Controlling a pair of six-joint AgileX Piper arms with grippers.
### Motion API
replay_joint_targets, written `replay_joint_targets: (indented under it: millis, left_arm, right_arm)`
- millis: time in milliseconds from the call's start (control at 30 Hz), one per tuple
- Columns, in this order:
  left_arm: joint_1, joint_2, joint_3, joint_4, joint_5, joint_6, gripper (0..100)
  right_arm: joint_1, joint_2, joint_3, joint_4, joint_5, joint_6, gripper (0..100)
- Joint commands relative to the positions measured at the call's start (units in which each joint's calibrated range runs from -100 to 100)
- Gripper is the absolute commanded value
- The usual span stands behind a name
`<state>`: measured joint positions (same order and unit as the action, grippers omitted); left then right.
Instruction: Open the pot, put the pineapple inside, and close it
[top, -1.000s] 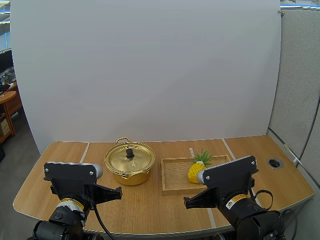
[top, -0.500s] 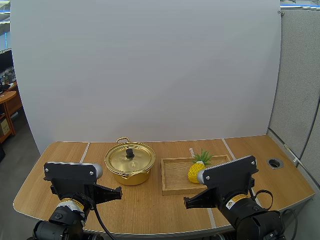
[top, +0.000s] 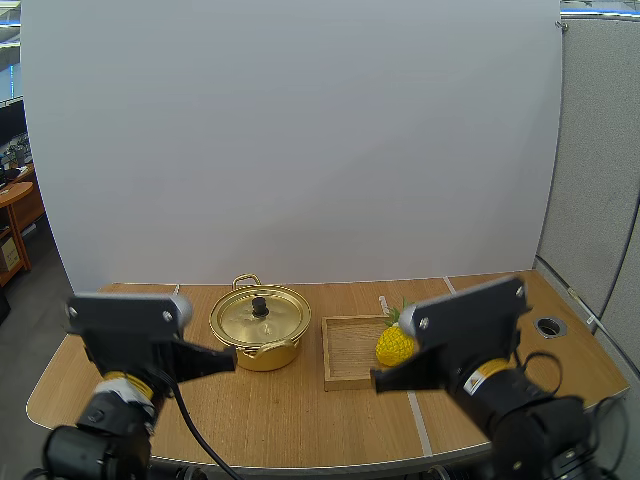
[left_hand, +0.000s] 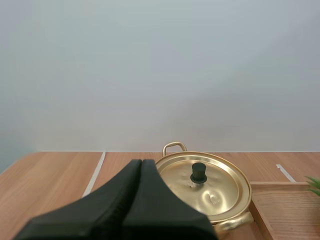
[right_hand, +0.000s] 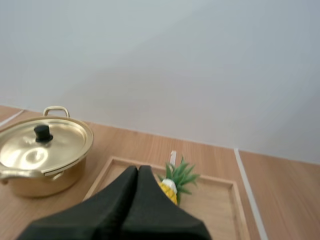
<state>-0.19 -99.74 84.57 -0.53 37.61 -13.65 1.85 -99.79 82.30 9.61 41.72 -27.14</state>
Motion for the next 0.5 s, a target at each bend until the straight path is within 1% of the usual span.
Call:
replay_joint_targets:
  millis: [0,133,367,467]
  left_arm:
    - [0.23,-0.3,-5.4,0.5,4.1,1.8,0]
    - [0.23,-0.3,-13.3,0.5,11.0,2.6,0]
    - [0.23,-0.3,-25.3,0.5,26.1,2.6,0]
    - [0.23,-0.3,-27.5,0.5,28.6,2.6,0]
  right_arm:
    - [-0.2,-0.2,-5.3,-0.4,1.6,-0.1,0]
    - [-0.2,-0.2,-11.4,-0.4,3.5,-0.1,0]
    - [-0.2,-0.2,-20.1,-0.4,18.2,-0.1,0]
    - [-0.2,-0.2,-21.9,-0.5,22.6,-0.1,0]
